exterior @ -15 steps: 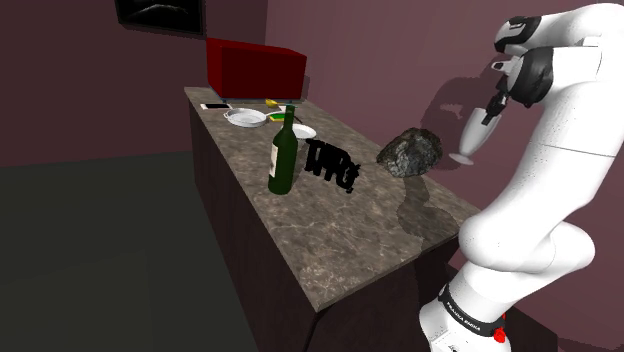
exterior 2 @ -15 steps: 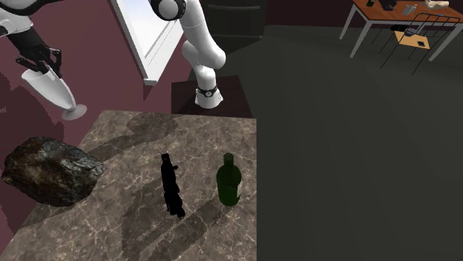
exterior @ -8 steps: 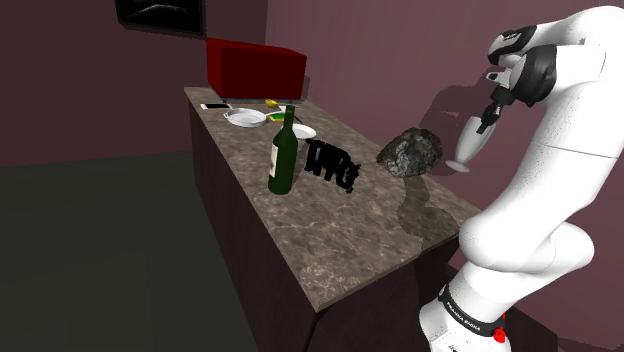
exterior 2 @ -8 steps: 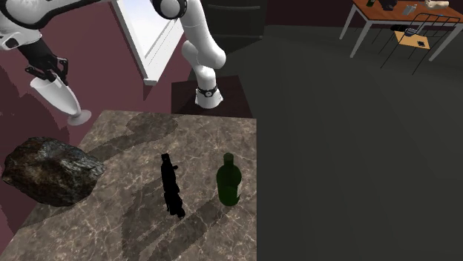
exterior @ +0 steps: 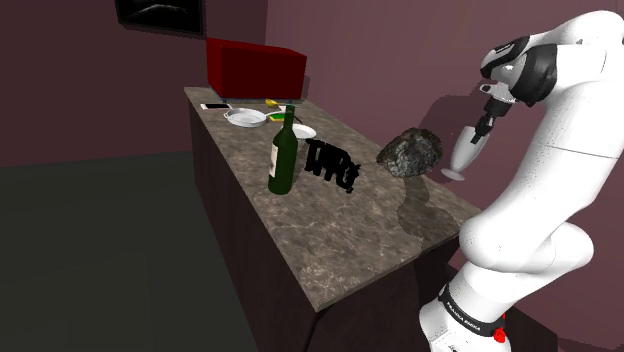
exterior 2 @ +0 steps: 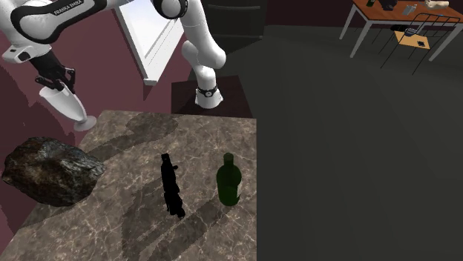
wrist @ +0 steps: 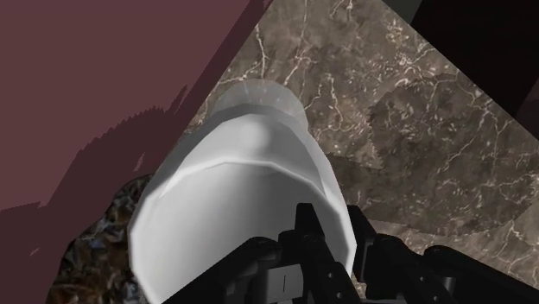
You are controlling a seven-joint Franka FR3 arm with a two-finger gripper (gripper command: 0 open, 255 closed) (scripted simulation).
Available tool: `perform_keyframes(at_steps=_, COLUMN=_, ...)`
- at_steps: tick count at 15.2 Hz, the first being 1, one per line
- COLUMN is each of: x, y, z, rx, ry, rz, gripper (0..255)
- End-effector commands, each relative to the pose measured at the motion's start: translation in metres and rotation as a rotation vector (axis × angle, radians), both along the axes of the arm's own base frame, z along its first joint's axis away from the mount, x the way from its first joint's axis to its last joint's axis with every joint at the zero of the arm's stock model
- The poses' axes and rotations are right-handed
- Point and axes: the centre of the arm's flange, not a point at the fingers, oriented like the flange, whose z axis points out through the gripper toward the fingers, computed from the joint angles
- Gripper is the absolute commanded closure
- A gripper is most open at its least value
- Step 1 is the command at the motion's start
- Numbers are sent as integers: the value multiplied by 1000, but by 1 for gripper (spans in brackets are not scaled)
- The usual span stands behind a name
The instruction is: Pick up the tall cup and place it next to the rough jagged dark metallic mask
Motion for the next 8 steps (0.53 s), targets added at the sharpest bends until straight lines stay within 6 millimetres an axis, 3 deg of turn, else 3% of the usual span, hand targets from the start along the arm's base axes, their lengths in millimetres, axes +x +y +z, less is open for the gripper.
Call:
perform_keyframes(at_steps=1, x=0, y=0, z=-10, rx=-2, ry=-1, rz=0, gripper=255)
perform_keyframes(at_steps=8, x=0, y=0, z=-47, rx=-2, ry=-1, rz=0, gripper=255)
